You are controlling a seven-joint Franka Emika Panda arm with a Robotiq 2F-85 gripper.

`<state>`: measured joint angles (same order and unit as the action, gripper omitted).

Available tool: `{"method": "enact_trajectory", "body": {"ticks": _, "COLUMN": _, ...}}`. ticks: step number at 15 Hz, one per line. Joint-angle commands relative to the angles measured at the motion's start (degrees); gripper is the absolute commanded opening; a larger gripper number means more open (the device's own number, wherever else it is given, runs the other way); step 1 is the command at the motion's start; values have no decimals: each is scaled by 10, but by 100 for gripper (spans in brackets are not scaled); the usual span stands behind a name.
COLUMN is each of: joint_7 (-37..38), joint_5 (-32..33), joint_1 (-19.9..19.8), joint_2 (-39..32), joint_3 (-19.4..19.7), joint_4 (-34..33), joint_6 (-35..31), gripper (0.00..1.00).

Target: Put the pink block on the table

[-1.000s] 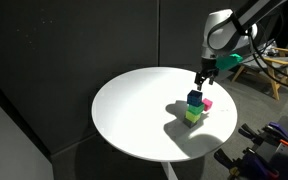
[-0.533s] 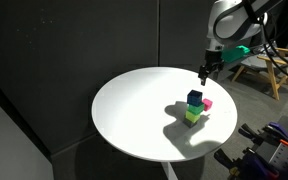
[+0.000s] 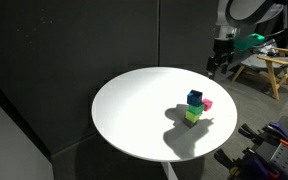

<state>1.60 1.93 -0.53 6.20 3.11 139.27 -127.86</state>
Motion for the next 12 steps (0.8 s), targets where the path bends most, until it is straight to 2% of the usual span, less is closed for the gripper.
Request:
{"method": "enact_trajectory", "body": {"ticks": 1, "joint_7": -29, "joint_5": -3, "joint_1": -3, "joint_2": 55, "joint_3": -6, "joint_4": 26, "joint_6": 25, "gripper": 100}}
{"method": "enact_trajectory", "body": {"ticks": 12, "joint_7": -84, "joint_5": -11, "joint_1": 5, "joint_2": 133, "joint_3": -9, "joint_4": 53, "joint_6": 51, "gripper": 100}}
